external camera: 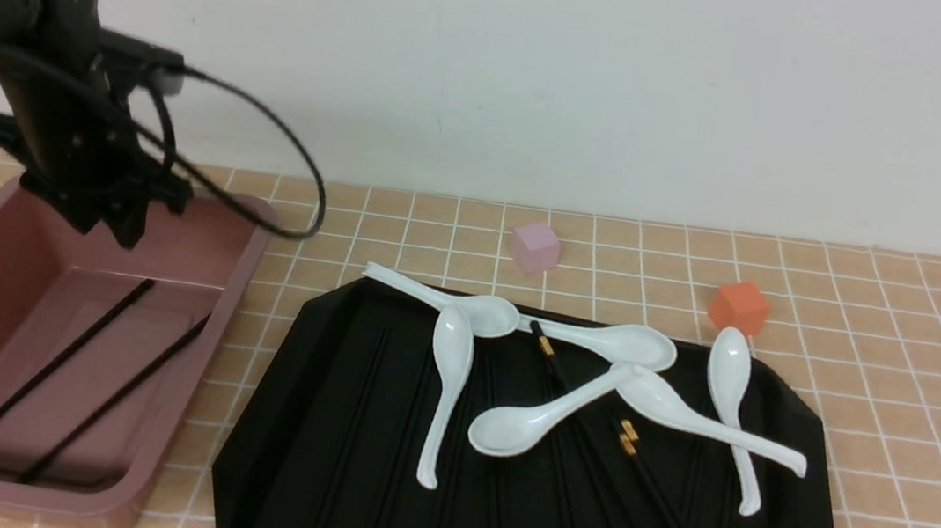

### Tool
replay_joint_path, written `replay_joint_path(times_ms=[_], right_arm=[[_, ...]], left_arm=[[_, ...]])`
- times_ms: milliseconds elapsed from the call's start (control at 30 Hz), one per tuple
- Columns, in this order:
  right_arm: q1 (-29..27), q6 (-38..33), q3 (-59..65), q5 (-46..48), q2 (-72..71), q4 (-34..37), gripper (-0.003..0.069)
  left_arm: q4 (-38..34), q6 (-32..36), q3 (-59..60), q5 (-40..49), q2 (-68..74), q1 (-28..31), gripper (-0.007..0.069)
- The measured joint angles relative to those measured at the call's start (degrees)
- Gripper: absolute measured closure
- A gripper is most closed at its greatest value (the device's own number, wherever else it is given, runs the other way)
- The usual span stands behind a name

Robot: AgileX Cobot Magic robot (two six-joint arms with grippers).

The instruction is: On brown tablecloth take chopsticks from black tray and put them in box.

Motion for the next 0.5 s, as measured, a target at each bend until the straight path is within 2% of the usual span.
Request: replay_joint_path(times_ms=[67, 100, 167, 333, 500], right_arm=[[0.0, 0.0, 0.0, 0.0, 0.0, 0.0, 0.0419], [0.0, 0.0, 0.0, 0.0, 0.0, 0.0, 0.0419], [0.0, 0.0, 0.0, 0.0, 0.0, 0.0, 0.0419], [0.0, 0.0, 0.0, 0.0, 0.0, -0.1, 0.0419], [0.0, 0.0, 0.0, 0.0, 0.0, 0.0, 0.0419]], left_arm=[[-0.2, -0.6, -0.7, 1.6, -1.6, -0.2, 0.0449], [-0.6, -1.0, -1.3, 3.8, -4.2, -0.5, 0.0555], [-1.2, -1.2, -1.4, 7.0, -7.7, -0.5, 0.0638], [-4.6, -1.3, -0.3, 9.0, -15.3, -0.2, 0.0637], [-15.1, 2.2, 15.9, 4.8, -29.9, -0.2, 0.0637]])
